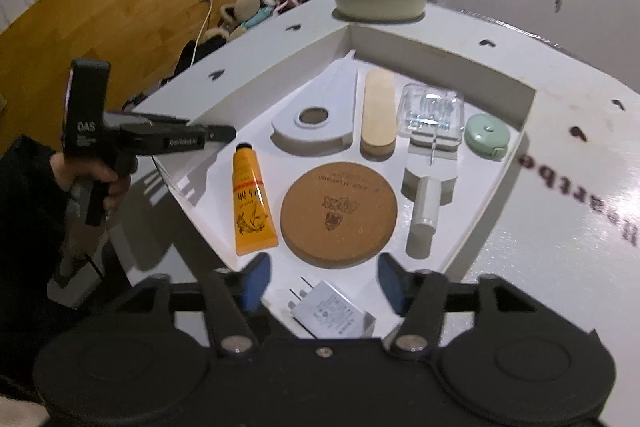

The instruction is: Organize rigid objects

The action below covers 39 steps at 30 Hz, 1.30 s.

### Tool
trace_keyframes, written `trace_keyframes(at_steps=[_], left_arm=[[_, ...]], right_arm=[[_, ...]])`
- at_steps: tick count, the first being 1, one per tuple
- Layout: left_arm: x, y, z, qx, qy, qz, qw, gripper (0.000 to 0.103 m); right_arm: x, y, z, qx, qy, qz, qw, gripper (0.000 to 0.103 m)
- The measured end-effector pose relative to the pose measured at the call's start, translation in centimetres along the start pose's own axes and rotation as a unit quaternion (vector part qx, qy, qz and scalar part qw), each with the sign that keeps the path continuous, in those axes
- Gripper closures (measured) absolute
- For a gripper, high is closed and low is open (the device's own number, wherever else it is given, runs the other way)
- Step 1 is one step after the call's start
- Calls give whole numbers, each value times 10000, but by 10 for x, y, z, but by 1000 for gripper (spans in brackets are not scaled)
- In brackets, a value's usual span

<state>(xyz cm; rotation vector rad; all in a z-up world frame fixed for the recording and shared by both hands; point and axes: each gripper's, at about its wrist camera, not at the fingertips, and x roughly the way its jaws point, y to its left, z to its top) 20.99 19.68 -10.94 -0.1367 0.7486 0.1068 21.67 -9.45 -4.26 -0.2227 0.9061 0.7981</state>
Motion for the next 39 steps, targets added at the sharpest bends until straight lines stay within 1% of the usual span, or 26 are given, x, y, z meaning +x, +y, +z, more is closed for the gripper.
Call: trace_keyframes(at_steps=[3, 4, 6, 9, 14, 16, 18, 20, 21, 23, 24, 26, 28, 30, 36, 38, 39], left_arm=[[0, 0, 0, 14, 8, 2, 10000, 99], [0, 0, 0, 22, 10, 2, 10000, 99], [0, 0, 0, 28, 14, -1, 10000, 99], [0, 0, 1, 41, 24, -13, 10000, 99], [0, 1, 3, 87, 84, -41, 9999, 99], [-2, 0, 4, 132, 142, -31, 9998, 98], [-7, -1, 4, 162, 113, 1, 9998, 98], [-13, -2, 5, 163, 67, 29, 9998, 95], [-16, -3, 5, 158, 40, 32, 9999, 93], [-27, -5, 5, 177, -55, 12, 9998, 82], [-34, -6, 5, 194, -109, -12, 9998, 79], [-46, -10, 4, 207, -202, -89, 9995, 70], [-61, -15, 2, 252, -328, -110, 9991, 65], [-74, -19, -1, 291, -430, -165, 9985, 63], [-114, -30, -14, 382, -803, -255, 9957, 47], [-125, -33, -19, 395, -902, -281, 9947, 39], [-131, -35, -22, 402, -959, -282, 9942, 38]], right_arm=[[-8, 4, -2, 102, -71, -110, 9999, 23], [-10, 5, -3, 130, -89, -155, 9998, 22], [-14, 7, -5, 191, -112, -243, 9995, 15], [-20, 9, -9, 284, -197, -388, 9986, 8], [-27, 11, -18, 483, -291, -528, 9970, 2], [-30, 11, -22, 560, -344, -582, 9961, 2], [-33, 11, -28, 688, -431, -670, 9944, 1], [-35, 12, -33, 787, -503, -755, 9928, 1], [-35, 12, -36, 835, -547, -800, 9918, 1], [-37, 12, -40, 928, -629, -873, 9899, 1], [-37, 13, -43, 986, -674, -883, 9889, 1], [-38, 14, -47, 1128, -788, -903, 9864, 1], [-39, 16, -52, 1231, -924, -1025, 9828, 1], [-41, 19, -56, 1284, -1056, -1161, 9792, 1], [-48, 29, -71, 1388, -1454, -1535, 9675, 1], [-51, 34, -75, 1364, -1588, -1697, 9630, 1], [-53, 36, -77, 1344, -1651, -1768, 9610, 1]])
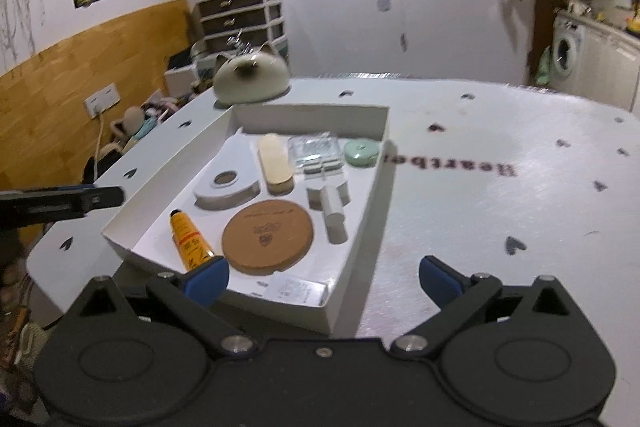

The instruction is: Organize rigid objects

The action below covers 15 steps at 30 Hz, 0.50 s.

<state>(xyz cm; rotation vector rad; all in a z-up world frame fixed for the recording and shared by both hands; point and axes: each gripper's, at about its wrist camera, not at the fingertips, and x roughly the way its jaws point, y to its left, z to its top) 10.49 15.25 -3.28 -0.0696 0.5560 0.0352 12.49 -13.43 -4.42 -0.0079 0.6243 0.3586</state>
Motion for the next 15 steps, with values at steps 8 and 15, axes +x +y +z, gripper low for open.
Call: trace_keyframes(at_steps=[8, 15], left_arm=[[-35, -10, -13, 8, -237, 57, 9997, 14], [-57, -23, -22, 175, -458, 92, 9988, 0]], right_arm=[[-24, 11, -14, -7, -590, -262, 9979, 0], [-40, 14, -24, 140, -822, -314, 9960, 0]])
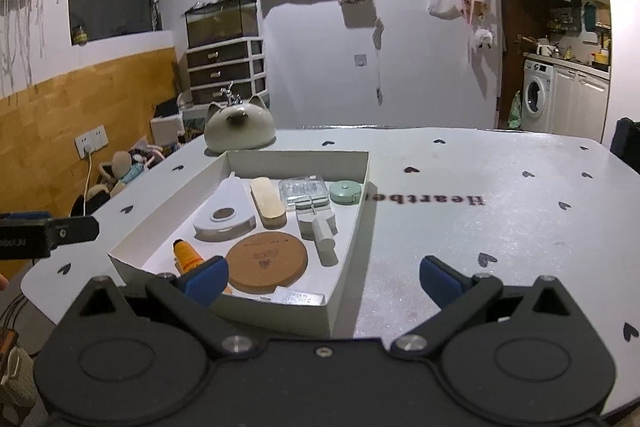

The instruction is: Organize rigid objects

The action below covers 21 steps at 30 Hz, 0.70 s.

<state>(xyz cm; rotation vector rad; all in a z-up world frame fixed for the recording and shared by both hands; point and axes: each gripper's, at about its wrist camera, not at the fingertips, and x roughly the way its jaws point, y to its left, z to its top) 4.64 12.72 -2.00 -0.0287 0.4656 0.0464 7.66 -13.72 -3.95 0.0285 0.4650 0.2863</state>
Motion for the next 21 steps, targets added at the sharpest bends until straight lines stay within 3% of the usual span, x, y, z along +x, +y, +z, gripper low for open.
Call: trace_keyframes(at_steps=[6, 21], left_arm=[[-9, -11, -9, 180, 4, 40, 9998, 0], [-22, -14, -20, 103, -145, 13, 9998, 0]], right_arm=[[-11, 2, -7, 87, -46, -105, 9999, 0], [-28, 5, -12, 108, -189, -247, 9995, 0]])
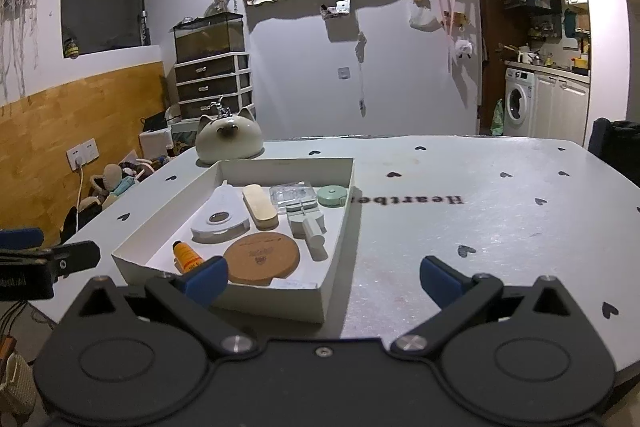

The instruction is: Organize rigid objects

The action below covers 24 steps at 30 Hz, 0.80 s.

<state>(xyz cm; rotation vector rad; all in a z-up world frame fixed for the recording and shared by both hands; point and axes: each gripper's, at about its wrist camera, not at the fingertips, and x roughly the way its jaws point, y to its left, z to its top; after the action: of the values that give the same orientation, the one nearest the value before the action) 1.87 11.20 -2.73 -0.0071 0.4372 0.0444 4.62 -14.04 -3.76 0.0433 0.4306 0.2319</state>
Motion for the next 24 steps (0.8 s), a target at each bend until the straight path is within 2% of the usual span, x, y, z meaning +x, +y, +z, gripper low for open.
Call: trace_keyframes(at_steps=[24], left_arm=[[-2, 5, 3, -20, 16, 71, 10000, 0]], right_arm=[[-2, 0, -1, 3, -1, -13, 10000, 0]])
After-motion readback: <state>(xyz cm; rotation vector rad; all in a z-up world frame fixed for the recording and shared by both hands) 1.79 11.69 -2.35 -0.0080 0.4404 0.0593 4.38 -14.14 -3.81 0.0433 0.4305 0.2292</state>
